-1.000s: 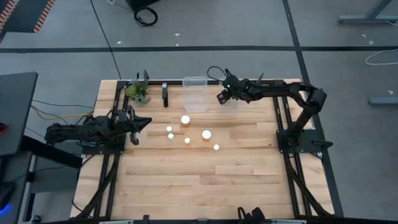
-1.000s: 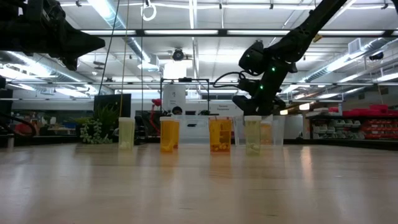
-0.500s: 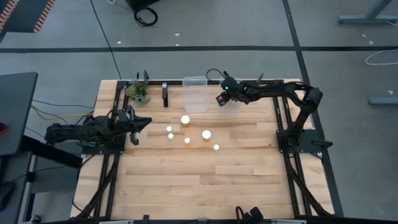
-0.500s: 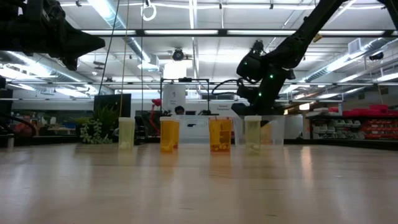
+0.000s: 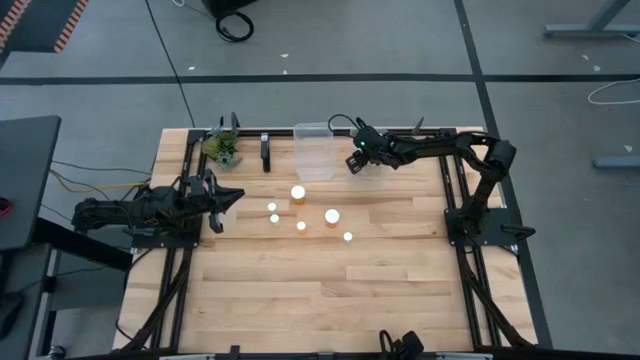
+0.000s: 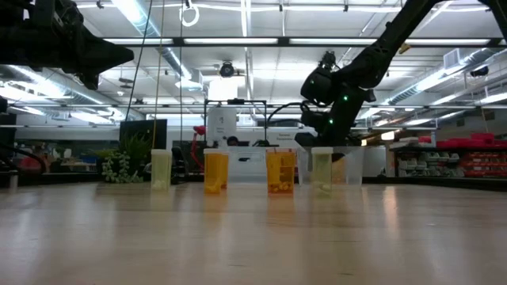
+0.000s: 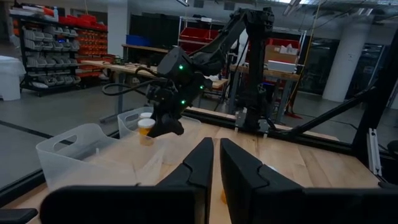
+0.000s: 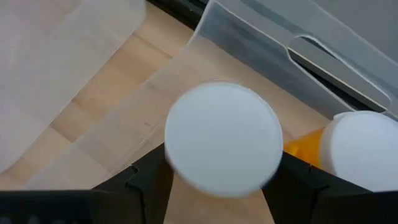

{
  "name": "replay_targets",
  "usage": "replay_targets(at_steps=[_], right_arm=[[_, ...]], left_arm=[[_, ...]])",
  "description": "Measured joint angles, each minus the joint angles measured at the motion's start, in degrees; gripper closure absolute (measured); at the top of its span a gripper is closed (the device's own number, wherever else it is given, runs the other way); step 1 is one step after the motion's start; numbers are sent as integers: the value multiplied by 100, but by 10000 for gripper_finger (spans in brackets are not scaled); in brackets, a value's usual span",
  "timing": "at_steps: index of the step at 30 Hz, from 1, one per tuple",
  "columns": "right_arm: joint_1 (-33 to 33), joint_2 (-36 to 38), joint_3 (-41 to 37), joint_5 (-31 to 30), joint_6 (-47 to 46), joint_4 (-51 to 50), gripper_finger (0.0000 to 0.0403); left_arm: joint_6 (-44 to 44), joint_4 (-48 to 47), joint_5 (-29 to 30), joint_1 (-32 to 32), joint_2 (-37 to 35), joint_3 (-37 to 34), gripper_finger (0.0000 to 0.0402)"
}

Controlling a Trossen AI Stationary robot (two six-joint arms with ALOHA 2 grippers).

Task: Pick and place medicine bottles into bin by pill shape (circle, oval)
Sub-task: Put the top right big orange pill into the right transparent bin

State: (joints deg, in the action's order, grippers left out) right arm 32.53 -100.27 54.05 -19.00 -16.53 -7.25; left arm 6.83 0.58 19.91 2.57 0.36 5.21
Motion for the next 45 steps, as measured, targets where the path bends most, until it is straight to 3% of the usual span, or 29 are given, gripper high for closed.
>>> replay_targets(at_steps=[8, 22, 28, 36, 40, 45], right_arm=[[43, 96, -7, -53, 91, -45, 140], [-176, 718, -6, -368, 167, -407, 138], [-246, 846, 37, -450, 35, -1021, 138], [-391, 887, 190, 8, -196, -1561, 139], [-380, 887, 190, 201, -240, -1709, 157], [-369, 883, 190, 317, -63, -1686, 213]], left_arm=[[0, 0, 1, 0, 0, -1, 371], [-1, 2, 0, 0, -1, 0, 367], [-2, 1, 2, 1, -1, 1, 375], [-3, 1, -2, 2, 0, 1, 369], [-2, -2, 1, 0, 0, -1, 366], [-2, 3, 0, 1, -1, -1, 370]])
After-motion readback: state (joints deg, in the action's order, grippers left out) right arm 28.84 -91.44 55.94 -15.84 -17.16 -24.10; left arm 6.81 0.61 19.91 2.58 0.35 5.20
